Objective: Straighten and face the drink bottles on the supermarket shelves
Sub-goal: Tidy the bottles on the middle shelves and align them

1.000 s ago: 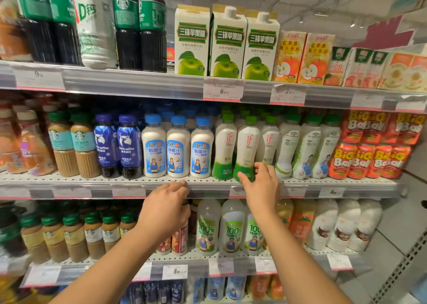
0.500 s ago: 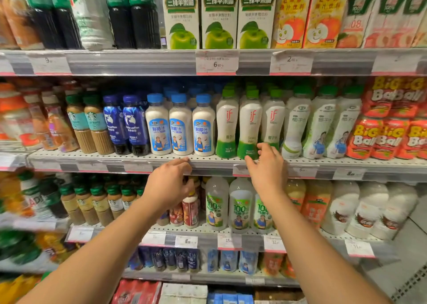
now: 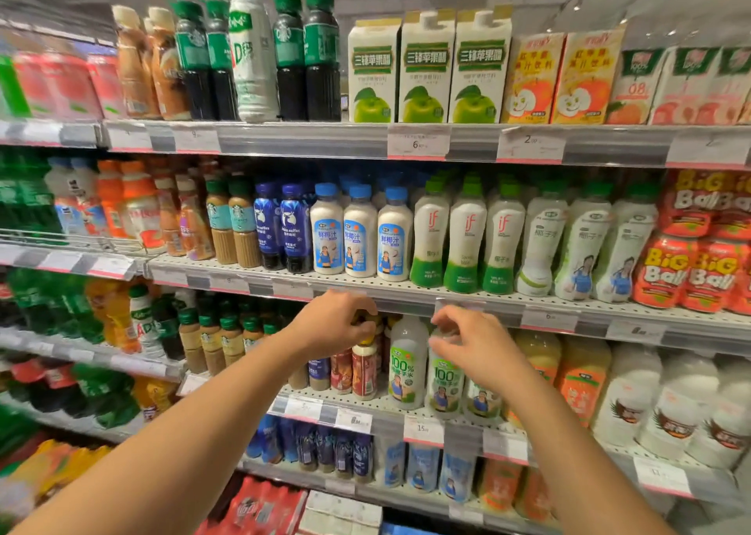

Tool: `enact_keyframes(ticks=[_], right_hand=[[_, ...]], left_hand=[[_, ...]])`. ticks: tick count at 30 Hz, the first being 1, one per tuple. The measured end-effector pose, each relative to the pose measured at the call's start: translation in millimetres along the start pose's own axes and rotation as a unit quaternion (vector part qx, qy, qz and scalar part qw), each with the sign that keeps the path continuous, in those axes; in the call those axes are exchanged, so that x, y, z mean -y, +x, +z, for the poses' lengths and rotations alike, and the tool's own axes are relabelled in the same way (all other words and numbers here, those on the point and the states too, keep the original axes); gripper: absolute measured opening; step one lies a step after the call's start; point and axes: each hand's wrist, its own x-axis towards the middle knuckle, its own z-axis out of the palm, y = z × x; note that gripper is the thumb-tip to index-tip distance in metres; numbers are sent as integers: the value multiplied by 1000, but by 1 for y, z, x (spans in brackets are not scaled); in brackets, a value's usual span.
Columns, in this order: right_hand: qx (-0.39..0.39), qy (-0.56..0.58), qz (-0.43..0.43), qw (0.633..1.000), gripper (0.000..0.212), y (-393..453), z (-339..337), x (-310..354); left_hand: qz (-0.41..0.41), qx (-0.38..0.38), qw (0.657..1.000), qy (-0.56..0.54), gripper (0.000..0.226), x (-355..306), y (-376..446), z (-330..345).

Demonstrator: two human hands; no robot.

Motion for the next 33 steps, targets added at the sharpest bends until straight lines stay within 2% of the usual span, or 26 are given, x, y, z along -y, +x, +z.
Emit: enact_keyframes(ticks=[3,6,10,13,23,25,29,33], right_hand=[[170,-26,0,985,43,-11,-6,23],[246,-74,-10,966,56,-20,1,52],[217,-54,-45,974,44,-32,18,102],[198,-33,-61,978,46,-43,39,139],[207,4,-83,975,42,-102,112,265],[208,18,-87,974,45,-111,120,287],[222,30,-97,970,38,-121,131,326],[182,32,-102,977,47,-113,126,354]], left_hand=[[12,17,1000,-16,27,-2,-28,-14],[18,-2,1000,-14,24,4,-63,-33],[3,-32,999,-18,19,26,-118,-62],[-8,-49,998,-28,22,53,-166,-80],[-22,-63,996,-51,19,140,-336,-127],[-29,-73,995,-61,19,154,-360,-134],[-32,-75,994,-78,24,177,-400,-142],[-27,-86,993,-74,24,196,-408,-156]])
